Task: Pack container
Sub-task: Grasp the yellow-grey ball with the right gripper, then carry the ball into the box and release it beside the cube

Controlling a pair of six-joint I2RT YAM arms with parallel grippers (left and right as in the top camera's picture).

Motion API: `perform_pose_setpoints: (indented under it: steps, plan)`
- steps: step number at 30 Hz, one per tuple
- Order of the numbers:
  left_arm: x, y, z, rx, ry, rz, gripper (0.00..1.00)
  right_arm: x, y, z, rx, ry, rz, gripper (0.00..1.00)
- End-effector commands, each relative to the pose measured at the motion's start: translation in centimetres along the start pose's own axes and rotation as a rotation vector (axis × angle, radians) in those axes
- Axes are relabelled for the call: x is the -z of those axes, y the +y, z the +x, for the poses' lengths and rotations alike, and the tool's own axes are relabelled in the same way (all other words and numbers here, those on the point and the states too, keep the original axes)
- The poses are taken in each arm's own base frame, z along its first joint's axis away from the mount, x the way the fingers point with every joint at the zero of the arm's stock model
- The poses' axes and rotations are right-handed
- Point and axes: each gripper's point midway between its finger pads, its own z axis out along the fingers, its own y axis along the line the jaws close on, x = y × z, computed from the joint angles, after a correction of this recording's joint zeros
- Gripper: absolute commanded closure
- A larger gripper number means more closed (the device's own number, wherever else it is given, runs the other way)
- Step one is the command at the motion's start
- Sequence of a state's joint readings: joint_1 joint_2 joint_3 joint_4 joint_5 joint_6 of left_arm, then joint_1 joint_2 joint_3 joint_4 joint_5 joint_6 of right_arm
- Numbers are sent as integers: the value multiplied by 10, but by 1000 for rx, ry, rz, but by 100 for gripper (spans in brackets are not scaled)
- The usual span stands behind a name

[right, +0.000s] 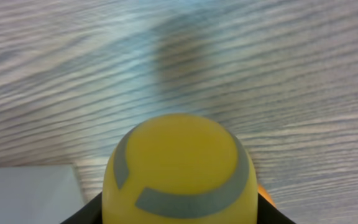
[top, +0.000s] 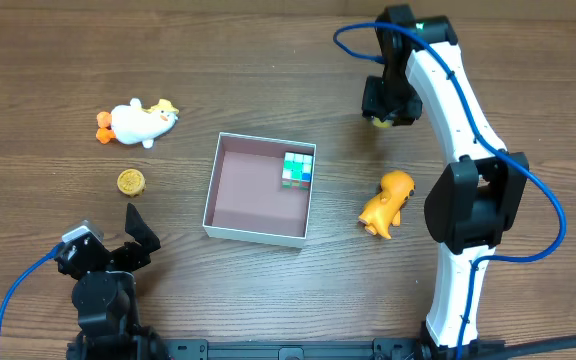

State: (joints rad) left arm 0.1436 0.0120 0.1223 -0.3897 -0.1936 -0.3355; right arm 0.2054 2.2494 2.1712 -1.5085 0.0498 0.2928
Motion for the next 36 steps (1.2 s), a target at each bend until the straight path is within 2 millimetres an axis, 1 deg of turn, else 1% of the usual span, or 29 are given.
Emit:
perform_pose_setpoints:
  steps: [1, 4, 5, 8, 10, 12, 16, 21, 24, 29, 34, 36]
  plan:
    - [-1, -2, 3, -22, 4, 13, 0, 33, 30, 0, 101, -72, -35, 53]
    - [-1, -2, 3, -22, 4, 13, 0, 45, 59, 12, 182, -85, -50, 53]
    - [-1, -2, 3, -22, 4, 13, 0, 46, 72, 20, 215, -84, -52, 53]
    - [-1, -2, 3, -22, 4, 13, 0, 47, 101, 42, 292, -69, -64, 53]
    - [-1, -2, 3, -22, 4, 13, 0, 48, 118, 53, 333, -65, -75, 53]
    - [-1, -2, 3, -22, 4, 13, 0, 49, 140, 72, 376, -59, -82, 53]
    - [-1, -2, 3, -22, 4, 13, 0, 51, 167, 98, 448, -42, -111, 53]
    - [-1, -2, 3, -22, 4, 13, 0, 51, 194, 123, 518, -45, -126, 53]
    - [-1, -2, 3, -22, 4, 13, 0, 45, 198, 126, 513, -43, -123, 53]
    - [-1, -2, 3, -22, 4, 13, 0, 23, 197, 127, 511, -22, -108, 53]
    - [-1, -2, 3, -22, 4, 13, 0, 6, 199, 127, 510, -15, -104, 53]
    - [-1, -2, 3, -22, 4, 13, 0, -5, 198, 128, 510, -9, -99, 53]
